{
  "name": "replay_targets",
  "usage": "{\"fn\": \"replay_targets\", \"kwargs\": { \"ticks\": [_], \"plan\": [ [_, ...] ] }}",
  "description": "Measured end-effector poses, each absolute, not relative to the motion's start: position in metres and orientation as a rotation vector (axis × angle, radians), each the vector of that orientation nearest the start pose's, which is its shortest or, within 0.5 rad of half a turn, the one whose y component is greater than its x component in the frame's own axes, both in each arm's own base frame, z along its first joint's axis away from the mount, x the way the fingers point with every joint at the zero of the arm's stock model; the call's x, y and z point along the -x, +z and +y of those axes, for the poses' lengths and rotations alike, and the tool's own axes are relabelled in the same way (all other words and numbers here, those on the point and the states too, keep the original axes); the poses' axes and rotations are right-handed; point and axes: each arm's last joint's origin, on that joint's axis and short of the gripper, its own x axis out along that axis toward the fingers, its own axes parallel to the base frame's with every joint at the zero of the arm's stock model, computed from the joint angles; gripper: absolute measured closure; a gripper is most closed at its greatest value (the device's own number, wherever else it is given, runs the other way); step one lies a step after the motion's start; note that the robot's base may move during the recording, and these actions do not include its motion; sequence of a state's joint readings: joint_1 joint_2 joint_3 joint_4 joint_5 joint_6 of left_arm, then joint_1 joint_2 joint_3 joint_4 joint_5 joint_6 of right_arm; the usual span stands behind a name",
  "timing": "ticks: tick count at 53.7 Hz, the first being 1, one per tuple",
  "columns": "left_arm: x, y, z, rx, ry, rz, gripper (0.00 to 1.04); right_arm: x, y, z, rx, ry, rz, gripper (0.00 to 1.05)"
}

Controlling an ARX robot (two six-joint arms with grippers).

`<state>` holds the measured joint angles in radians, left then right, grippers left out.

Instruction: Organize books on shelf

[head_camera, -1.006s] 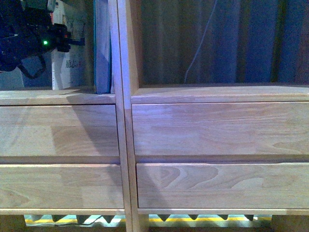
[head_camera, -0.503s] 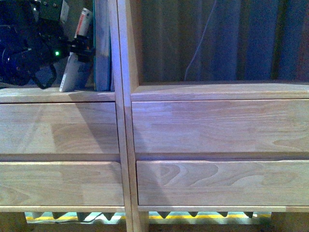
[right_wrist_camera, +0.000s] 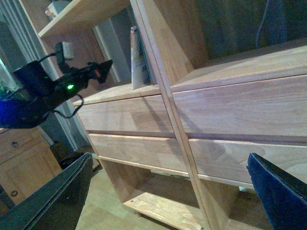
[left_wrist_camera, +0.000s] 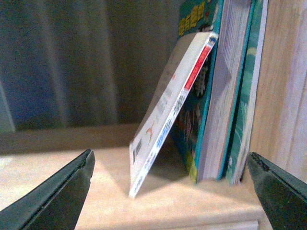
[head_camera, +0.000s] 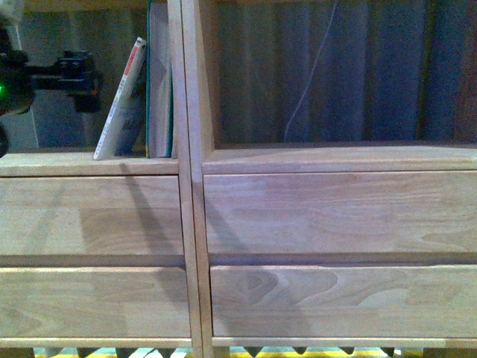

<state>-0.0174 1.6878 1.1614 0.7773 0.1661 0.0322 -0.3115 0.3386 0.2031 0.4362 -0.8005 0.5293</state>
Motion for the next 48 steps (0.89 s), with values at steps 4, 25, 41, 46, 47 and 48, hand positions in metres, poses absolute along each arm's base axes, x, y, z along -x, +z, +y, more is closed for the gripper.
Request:
{"fn": "replay_targets", "kwargs": {
  "ticks": [4, 25, 41, 46, 47, 48],
  "plan": [
    [-0.349, 0.311, -0.002, -0.003, -0.170, -0.194, 0.07, -0.107, 0.244, -0.013, -0.356, 0.538, -0.123, 0.07],
    [-0.153, 0.236, 0.000, 0.019, 0.003, 0.002, 0.51, -0.103, 0.244, -0.009, -0.304, 0.280, -0.101, 0.19],
    [-0.134, 0.204, 0.000, 0.010, 0.001, 0.003, 1.02, -0.098, 0.205, 0.000, -0.028, 0.001, 0.006, 0.76],
    [-0.130, 0.197, 0.000, 0.009, 0.001, -0.002, 1.02, -0.098, 0.198, 0.000, -0.018, 0.000, 0.007, 0.95],
    [-0.129, 0.196, 0.000, 0.009, 0.002, -0.001, 1.02, -0.098, 0.195, 0.000, -0.015, 0.000, 0.009, 1.00],
    [-0.128, 0.194, 0.000, 0.009, 0.002, -0.002, 1.02, -0.098, 0.194, 0.000, -0.008, 0.000, 0.008, 1.02]
  ]
}}
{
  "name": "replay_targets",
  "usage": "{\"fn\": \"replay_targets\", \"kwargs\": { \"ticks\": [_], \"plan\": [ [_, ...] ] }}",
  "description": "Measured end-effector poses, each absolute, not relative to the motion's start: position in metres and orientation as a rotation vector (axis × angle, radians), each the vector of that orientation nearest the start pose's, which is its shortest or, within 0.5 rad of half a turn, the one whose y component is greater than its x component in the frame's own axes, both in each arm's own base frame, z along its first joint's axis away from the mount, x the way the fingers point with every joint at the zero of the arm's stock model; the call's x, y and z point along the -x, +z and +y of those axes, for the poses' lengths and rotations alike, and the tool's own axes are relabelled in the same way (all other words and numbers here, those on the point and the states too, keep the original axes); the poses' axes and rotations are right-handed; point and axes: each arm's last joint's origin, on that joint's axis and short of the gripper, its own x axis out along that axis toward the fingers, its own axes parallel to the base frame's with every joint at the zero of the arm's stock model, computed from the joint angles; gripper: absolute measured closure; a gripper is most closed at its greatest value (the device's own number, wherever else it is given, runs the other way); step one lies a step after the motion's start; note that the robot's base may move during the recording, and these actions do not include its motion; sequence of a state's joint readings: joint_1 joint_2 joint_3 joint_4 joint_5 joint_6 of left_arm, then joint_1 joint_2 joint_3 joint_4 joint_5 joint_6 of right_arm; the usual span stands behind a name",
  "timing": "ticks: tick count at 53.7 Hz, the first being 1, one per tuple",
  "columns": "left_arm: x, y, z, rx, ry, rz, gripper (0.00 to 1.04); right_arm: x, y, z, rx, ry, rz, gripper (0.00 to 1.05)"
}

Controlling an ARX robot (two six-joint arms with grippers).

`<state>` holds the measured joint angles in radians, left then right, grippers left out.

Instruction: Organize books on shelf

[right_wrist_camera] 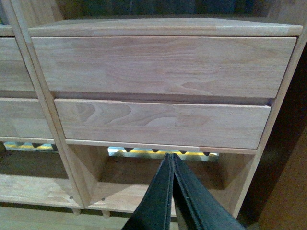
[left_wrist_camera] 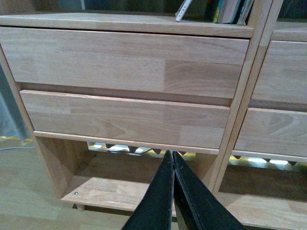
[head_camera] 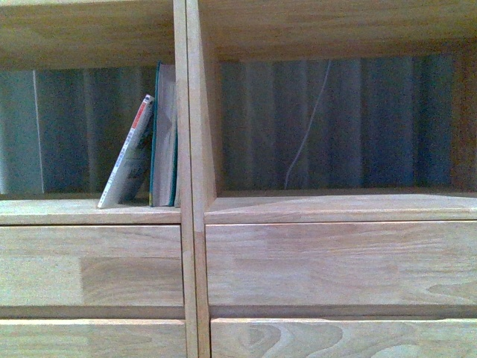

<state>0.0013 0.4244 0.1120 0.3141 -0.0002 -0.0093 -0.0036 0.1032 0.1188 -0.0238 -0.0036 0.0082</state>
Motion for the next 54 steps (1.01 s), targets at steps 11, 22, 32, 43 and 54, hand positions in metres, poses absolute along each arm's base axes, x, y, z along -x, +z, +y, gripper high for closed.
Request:
{"fn": "replay_targets", "kwargs": {
  "ticks": [11, 22, 32, 43, 54],
  "plan": [
    [-0.121, 0.185, 0.000, 0.009, 0.002, 0.000, 1.02, -0.098, 0.184, 0.000, -0.007, 0.000, 0.009, 1.02],
    [-0.116, 0.180, 0.000, 0.009, 0.002, -0.002, 1.02, -0.098, 0.180, 0.000, -0.007, 0.000, 0.006, 1.02],
    [-0.112, 0.174, 0.000, 0.008, 0.001, -0.015, 1.02, -0.098, 0.174, 0.000, -0.007, 0.000, 0.003, 1.02],
    [-0.109, 0.170, 0.000, 0.008, 0.001, -0.014, 1.02, -0.097, 0.168, 0.000, -0.006, 0.000, -0.006, 1.02],
    [-0.098, 0.167, 0.000, 0.008, 0.001, 0.001, 1.02, -0.097, 0.168, 0.000, -0.006, -0.001, -0.006, 1.02]
  ]
}}
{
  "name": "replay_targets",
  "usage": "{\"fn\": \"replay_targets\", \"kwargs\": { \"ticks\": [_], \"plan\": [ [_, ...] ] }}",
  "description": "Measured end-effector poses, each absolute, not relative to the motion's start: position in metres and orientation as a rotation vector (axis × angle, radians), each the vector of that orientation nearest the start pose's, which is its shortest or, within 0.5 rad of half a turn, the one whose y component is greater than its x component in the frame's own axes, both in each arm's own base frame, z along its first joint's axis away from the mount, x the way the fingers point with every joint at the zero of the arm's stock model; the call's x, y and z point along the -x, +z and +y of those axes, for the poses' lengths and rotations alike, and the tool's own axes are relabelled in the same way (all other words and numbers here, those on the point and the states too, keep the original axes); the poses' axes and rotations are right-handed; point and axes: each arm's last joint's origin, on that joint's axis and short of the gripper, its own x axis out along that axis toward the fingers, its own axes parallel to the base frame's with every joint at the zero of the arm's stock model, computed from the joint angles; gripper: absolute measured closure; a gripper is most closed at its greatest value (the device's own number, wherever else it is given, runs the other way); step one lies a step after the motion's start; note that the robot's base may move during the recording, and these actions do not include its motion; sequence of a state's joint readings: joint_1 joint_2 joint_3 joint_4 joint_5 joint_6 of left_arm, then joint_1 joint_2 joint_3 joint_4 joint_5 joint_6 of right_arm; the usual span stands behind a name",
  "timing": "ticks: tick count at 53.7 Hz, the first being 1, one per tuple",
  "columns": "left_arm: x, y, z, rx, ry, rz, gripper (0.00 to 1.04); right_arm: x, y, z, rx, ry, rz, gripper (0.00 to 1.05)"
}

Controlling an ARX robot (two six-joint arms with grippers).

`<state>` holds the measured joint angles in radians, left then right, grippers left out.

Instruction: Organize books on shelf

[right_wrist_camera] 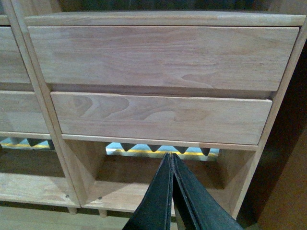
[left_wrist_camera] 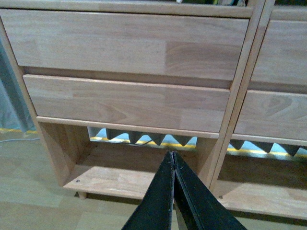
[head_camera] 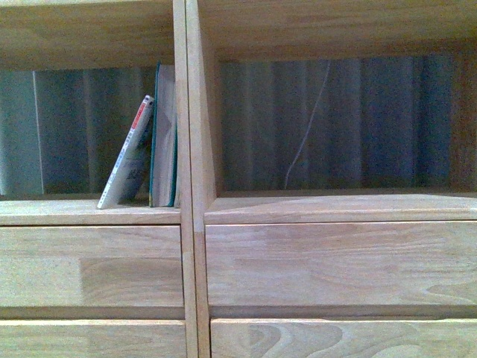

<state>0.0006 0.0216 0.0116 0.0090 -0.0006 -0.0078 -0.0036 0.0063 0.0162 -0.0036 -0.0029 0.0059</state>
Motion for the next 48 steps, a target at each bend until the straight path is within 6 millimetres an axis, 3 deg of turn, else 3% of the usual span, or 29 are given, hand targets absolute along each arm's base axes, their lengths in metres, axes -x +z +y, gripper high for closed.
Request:
{"fn": "replay_targets", "kwargs": {
  "ticks": [16, 19, 24, 41, 44, 48],
  "plan": [
    [-0.0974, 0.1674, 0.0001, 0.008, 0.001, -0.008, 1.02, -0.0971, 0.1682, -0.0003, -0.006, 0.000, -0.007, 1.02],
    [-0.0974, 0.1672, 0.0001, 0.008, 0.001, -0.008, 0.94, -0.0971, 0.1682, -0.0003, -0.005, 0.000, -0.007, 0.98],
    [-0.0974, 0.1672, 0.0001, 0.008, 0.001, -0.008, 0.70, -0.0971, 0.1682, -0.0003, -0.005, 0.000, -0.007, 0.75],
    [-0.0974, 0.1672, 0.0001, 0.008, 0.001, -0.008, 0.14, -0.0971, 0.1682, -0.0003, -0.004, 0.000, -0.007, 0.20],
    [-0.0974, 0.1674, 0.0001, 0.007, 0.001, -0.008, 0.06, -0.0971, 0.1682, -0.0003, -0.005, 0.000, -0.007, 0.12],
    [-0.0974, 0.1674, 0.0001, 0.006, 0.002, -0.008, 0.08, -0.0971, 0.1682, -0.0003, -0.005, 0.000, -0.007, 0.06]
  ]
}}
